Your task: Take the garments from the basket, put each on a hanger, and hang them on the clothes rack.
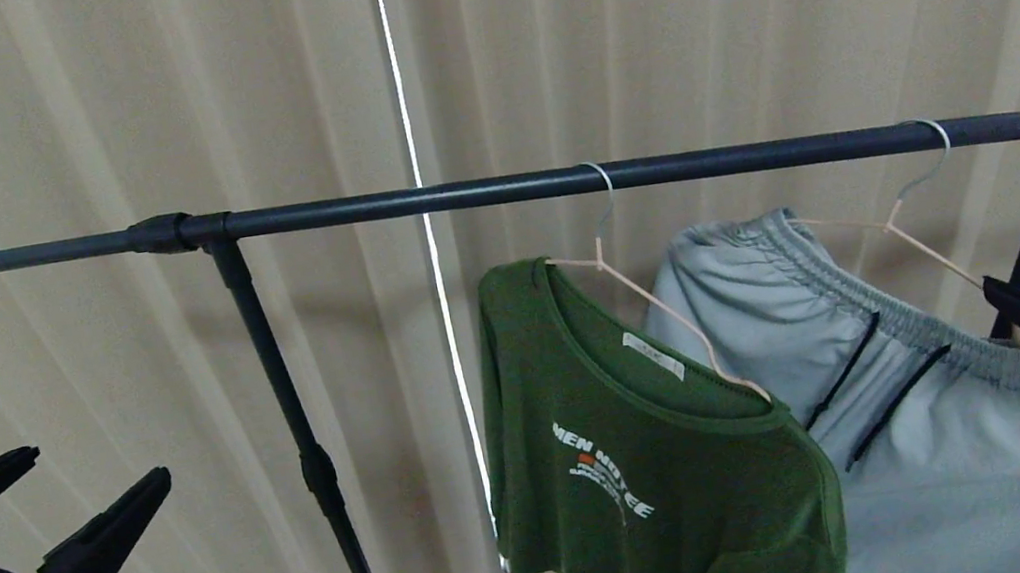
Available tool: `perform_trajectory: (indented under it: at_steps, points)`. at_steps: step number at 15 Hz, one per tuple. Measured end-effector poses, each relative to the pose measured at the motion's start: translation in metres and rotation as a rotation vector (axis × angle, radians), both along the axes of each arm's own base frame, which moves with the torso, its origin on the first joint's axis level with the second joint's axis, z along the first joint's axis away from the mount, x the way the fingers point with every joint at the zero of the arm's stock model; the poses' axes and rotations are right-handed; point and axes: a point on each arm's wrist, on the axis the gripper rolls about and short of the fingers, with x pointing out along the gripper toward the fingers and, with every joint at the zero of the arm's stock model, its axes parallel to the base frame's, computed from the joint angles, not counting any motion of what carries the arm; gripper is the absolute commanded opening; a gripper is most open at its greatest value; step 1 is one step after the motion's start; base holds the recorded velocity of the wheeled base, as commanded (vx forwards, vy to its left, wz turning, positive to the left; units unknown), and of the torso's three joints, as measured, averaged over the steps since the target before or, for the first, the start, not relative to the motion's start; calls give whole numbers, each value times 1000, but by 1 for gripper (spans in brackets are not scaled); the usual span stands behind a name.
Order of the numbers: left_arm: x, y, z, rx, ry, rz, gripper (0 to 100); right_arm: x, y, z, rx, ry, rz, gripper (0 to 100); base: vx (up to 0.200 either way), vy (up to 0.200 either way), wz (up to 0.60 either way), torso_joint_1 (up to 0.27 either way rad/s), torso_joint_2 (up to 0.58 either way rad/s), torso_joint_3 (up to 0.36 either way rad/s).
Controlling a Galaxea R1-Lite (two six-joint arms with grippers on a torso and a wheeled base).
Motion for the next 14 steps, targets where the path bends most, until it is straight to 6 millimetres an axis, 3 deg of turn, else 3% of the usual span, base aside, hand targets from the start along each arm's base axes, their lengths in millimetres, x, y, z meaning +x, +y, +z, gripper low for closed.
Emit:
perform_trajectory:
  at_steps: [5, 14]
  points:
    - [-28, 11, -7, 10, -57, 243, 100, -49, -4, -20, 121, -52, 95, 100, 0, 0, 0, 0, 0, 0]
    - [-115, 5, -94, 22, 105, 311, 100, -162, -21, -98, 115, 159, 13, 100, 0, 0, 0, 0, 0, 0]
